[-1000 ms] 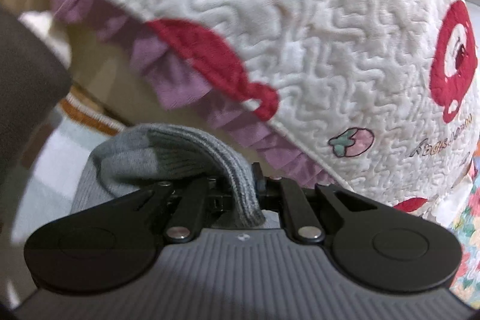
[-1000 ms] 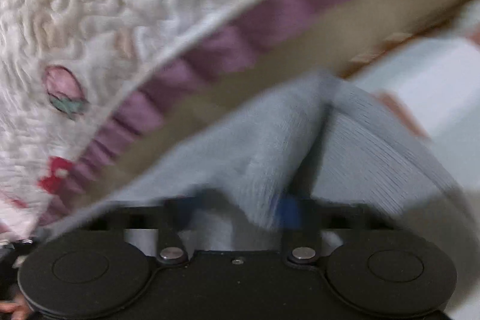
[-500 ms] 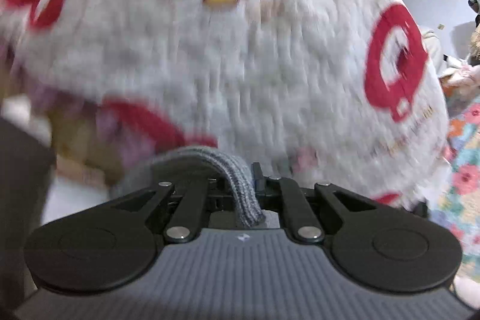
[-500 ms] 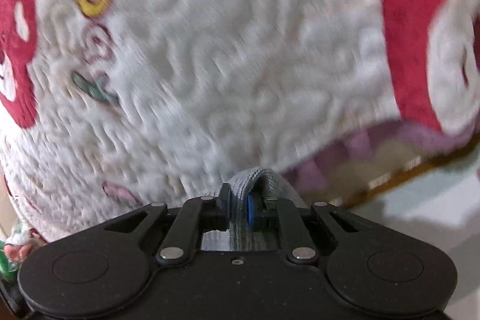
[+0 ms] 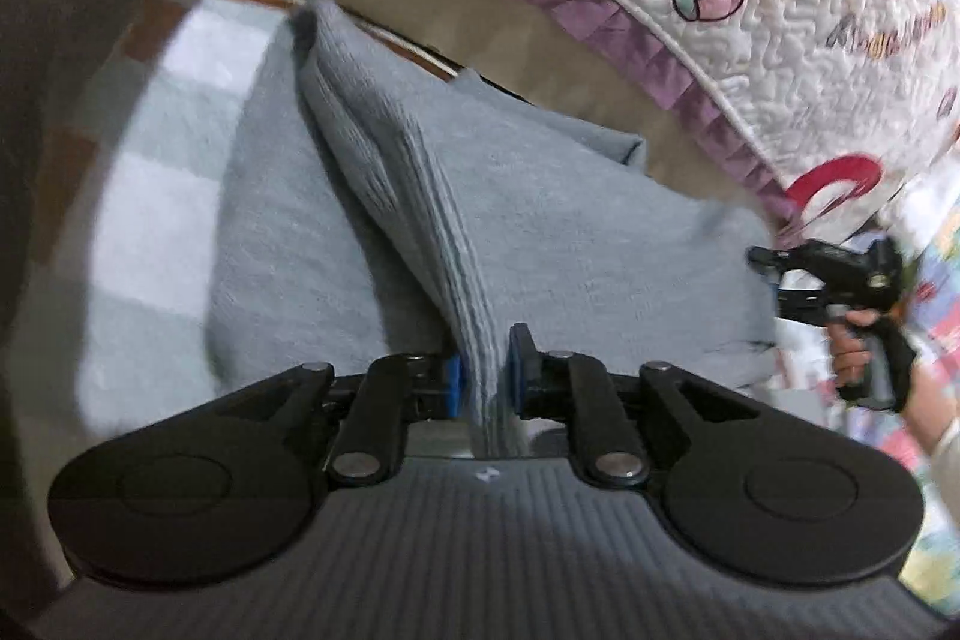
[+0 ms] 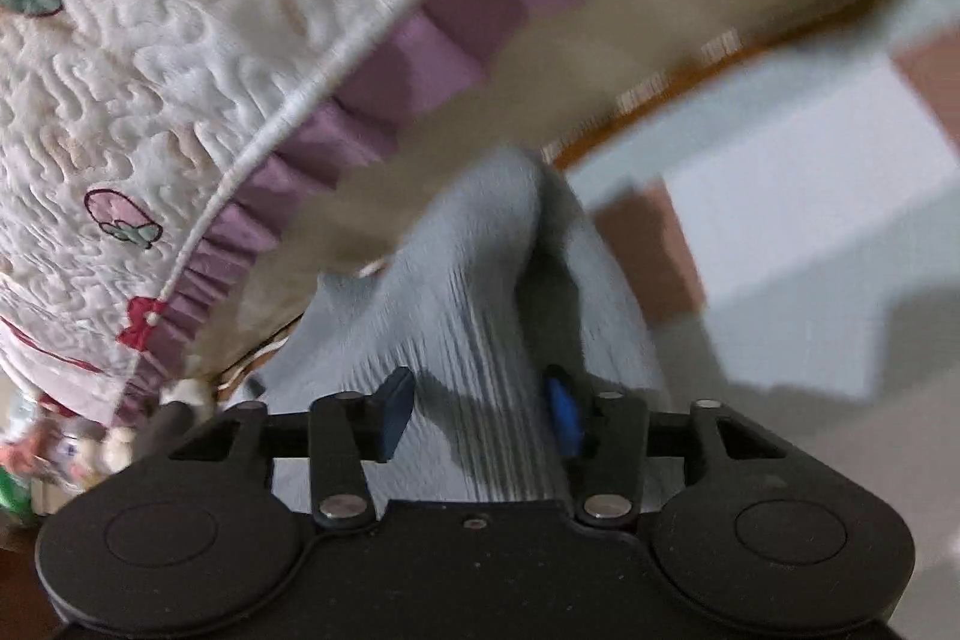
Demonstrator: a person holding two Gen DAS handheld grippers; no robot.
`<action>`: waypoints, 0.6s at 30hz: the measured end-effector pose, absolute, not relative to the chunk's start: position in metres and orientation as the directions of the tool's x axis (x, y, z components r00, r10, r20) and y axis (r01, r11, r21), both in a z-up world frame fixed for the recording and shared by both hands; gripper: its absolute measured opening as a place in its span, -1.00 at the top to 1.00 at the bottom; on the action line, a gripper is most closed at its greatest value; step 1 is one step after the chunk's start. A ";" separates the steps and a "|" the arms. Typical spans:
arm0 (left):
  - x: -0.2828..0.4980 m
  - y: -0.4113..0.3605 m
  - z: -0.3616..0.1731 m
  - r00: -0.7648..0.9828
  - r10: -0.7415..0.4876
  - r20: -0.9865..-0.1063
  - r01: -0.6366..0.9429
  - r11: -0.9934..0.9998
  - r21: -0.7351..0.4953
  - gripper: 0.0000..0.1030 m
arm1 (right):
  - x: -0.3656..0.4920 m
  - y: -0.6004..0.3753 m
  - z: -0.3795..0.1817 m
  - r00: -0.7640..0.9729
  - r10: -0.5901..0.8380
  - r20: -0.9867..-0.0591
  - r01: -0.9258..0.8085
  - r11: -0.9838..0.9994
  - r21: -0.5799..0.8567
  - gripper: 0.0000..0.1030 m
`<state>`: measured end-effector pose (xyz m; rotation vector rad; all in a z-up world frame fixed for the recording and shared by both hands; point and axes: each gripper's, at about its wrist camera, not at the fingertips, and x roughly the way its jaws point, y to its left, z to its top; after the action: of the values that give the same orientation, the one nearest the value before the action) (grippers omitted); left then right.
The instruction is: Fold clothes
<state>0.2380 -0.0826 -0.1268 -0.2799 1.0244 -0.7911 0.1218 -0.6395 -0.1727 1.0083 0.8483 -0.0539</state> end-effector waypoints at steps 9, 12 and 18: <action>0.285 -0.082 -0.136 0.397 -0.686 -0.610 0.425 0.726 -0.541 0.71 | 0.108 -0.630 -0.176 0.670 0.259 -0.695 0.385 0.679 0.625 -0.11; 0.284 -0.092 -0.131 0.445 -0.615 -0.651 0.452 0.782 -0.429 0.90 | 0.106 -0.622 -0.161 0.707 0.274 -0.652 0.284 0.734 0.617 0.33; 0.289 -0.069 -0.108 0.500 -0.650 -0.572 0.392 0.759 -0.520 0.91 | 0.097 -0.624 -0.139 0.743 0.368 -0.559 0.162 0.711 0.684 0.83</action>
<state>0.2885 -0.0685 -0.1078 -0.3443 0.8320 -0.6446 0.0965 -0.6240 -0.1392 0.7888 0.7426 0.1263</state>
